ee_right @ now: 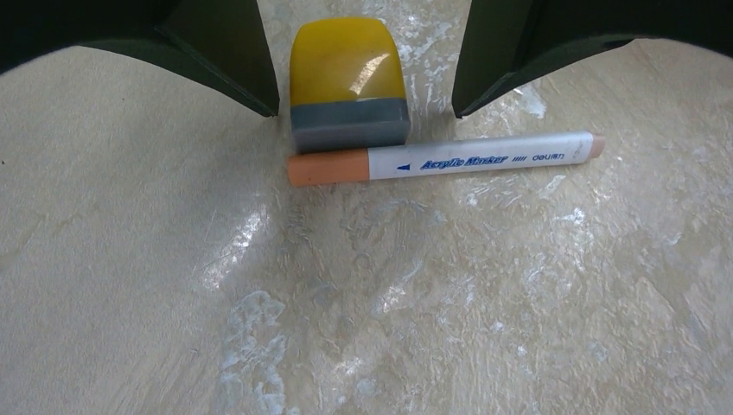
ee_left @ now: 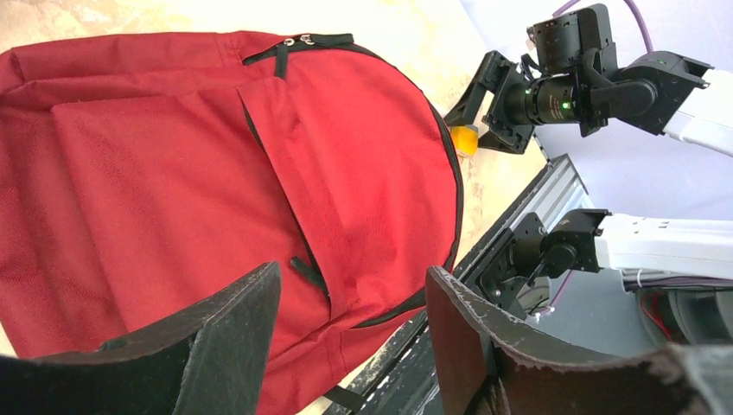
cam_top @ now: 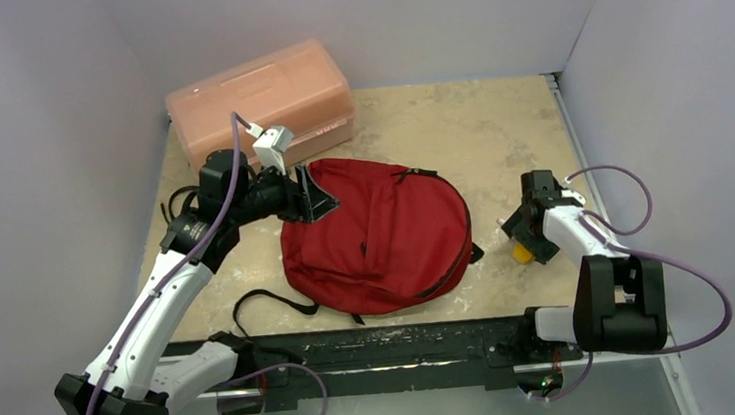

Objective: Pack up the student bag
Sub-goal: Pick up the stationery from the center of the board.

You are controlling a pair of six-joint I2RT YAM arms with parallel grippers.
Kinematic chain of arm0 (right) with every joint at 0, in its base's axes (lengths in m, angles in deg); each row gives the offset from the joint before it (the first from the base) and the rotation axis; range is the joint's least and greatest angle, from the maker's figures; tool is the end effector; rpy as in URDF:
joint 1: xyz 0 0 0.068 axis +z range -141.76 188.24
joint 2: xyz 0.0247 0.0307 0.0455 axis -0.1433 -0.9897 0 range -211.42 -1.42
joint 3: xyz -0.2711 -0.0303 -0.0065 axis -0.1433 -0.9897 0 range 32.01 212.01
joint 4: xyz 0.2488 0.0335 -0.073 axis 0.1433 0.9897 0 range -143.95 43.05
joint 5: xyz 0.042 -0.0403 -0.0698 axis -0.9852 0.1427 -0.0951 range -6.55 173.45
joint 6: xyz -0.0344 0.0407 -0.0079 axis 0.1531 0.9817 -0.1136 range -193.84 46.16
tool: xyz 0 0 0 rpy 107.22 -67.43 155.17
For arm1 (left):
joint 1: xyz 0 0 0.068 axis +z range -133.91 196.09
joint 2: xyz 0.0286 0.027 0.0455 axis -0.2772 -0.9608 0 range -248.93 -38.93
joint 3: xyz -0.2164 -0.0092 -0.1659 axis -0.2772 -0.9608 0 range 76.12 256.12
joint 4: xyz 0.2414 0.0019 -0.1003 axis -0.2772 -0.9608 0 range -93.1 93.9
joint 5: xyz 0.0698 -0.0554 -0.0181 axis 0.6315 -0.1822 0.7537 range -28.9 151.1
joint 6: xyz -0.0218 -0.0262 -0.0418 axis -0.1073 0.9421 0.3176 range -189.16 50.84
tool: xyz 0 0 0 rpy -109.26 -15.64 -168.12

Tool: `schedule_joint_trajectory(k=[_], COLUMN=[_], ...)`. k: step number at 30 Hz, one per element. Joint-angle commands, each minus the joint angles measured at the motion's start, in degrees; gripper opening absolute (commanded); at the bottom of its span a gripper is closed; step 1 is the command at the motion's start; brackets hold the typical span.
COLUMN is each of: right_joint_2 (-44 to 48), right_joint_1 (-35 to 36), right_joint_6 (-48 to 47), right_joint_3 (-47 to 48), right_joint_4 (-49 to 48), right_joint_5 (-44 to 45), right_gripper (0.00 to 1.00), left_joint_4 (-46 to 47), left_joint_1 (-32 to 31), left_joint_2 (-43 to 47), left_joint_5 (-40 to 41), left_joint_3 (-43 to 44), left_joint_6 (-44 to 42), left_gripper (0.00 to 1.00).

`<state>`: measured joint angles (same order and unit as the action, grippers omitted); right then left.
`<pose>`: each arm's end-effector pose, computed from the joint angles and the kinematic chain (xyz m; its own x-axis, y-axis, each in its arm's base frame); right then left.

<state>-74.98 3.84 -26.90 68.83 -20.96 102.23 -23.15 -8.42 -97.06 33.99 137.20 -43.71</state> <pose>0.2134 -0.0279 0.1673 -0.5043 0.7326 -0.4571 0.8089 0.5860 0.0467 0.1922 -0.1056 0.3671 -0.6568 -0.1209 -0.7443 0.5156 0.6483 -0.5603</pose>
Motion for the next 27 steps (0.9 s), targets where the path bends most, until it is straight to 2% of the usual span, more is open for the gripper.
schedule_joint_trajectory(k=[1, 4, 9, 13, 16, 20, 23, 27], right_joint_2=[-0.64, -0.69, -0.60, 1.57, 6.10, 14.22, 16.68, 12.49], right_joint_1=[0.03, 0.06, 0.02, 0.02, 0.18, 1.38, 7.53, 20.54], right_joint_6=[1.49, 1.55, 1.75, 1.48, -1.30, -10.48, -17.98, -20.79], right_joint_3=[0.20, 0.03, -0.20, 0.08, 2.31, 8.12, 15.61, 22.82], right_joint_4=[-1.33, -2.23, -2.44, -1.54, -0.25, -0.18, -1.94, -9.36], right_joint_5=[2.75, 2.20, 1.40, 2.42, 1.26, -1.54, -5.87, -20.95], right_gripper=[0.74, 0.69, 0.55, 0.35, 0.22, 0.18, 0.17, 0.17], left_joint_4=[2.61, 2.75, 2.88, 2.88, 2.90, 4.56, 6.62, 10.01], left_joint_1=[-0.01, -0.01, -0.01, 0.07, -0.03, -0.37, -1.46, -2.64], left_joint_2=[-0.14, -0.14, -0.69, -1.46, -2.56, -4.55, -5.71, -6.27], left_joint_5=[-1.31, -0.97, -0.91, -0.80, -0.17, 2.77, 6.11, 9.74], left_joint_3=[-0.61, -0.77, -0.96, -1.12, -1.37, -2.49, -4.43, -8.53], left_joint_6=[0.04, 0.04, -0.05, 0.04, 0.32, 3.02, 5.66, 10.78], left_gripper=[0.61, 0.61, 0.61, 0.61, 0.61, 0.60, 0.57, 0.54])
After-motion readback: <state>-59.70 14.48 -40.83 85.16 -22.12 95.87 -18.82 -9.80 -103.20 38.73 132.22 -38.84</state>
